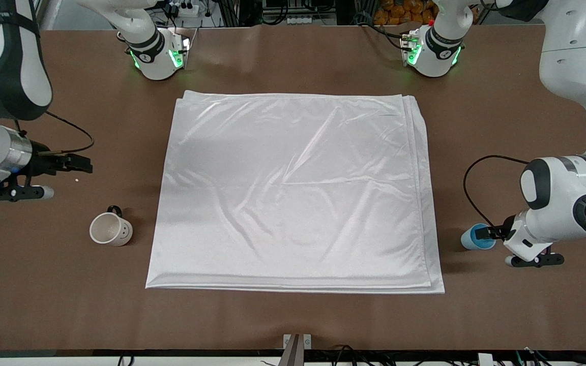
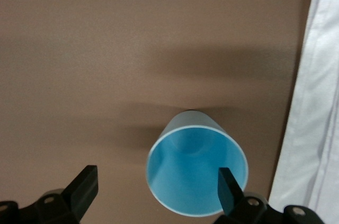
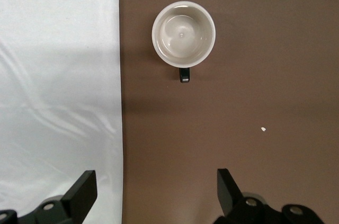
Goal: Place blue cup into white mug on cloth
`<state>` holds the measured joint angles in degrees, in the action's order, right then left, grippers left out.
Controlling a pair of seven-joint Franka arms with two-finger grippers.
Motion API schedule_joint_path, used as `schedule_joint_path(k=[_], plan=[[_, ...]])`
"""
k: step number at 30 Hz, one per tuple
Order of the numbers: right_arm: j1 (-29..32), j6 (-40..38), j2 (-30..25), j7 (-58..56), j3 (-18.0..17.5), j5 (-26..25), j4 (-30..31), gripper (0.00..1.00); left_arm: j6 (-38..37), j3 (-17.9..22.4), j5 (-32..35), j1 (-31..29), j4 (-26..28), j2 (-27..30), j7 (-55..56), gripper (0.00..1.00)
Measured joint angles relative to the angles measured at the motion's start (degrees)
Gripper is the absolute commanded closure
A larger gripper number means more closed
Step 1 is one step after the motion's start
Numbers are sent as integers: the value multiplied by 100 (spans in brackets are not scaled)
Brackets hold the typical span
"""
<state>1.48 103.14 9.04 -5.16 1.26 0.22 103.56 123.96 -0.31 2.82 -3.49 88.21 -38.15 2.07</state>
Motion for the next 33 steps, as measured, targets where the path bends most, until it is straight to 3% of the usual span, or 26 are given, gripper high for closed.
schedule_joint_path(k=[2, 3, 7, 10, 16, 33], plan=[[0, 260, 5, 0, 1, 0, 195, 0, 20, 0, 0, -28, -1, -37, 0, 0], [0, 389, 7, 0, 2, 0, 286, 0, 30, 0, 0, -37, -1, -54, 0, 11], [1, 979, 12, 0, 6, 0, 661, 0, 64, 0, 0, -53, -4, -108, 0, 71], [1, 1464, 29, 0, 7, -2, 963, 0, 72, 0, 0, -59, -5, -123, 0, 100], [45, 2116, 218, -63, 15, -5, 1291, 0, 72, 0, 0, -73, -16, -124, 0, 100], [104, 3377, 1148, -266, 29, -5, 1318, 6, 68, -18, -18, -85, -74, -118, 0, 100]])
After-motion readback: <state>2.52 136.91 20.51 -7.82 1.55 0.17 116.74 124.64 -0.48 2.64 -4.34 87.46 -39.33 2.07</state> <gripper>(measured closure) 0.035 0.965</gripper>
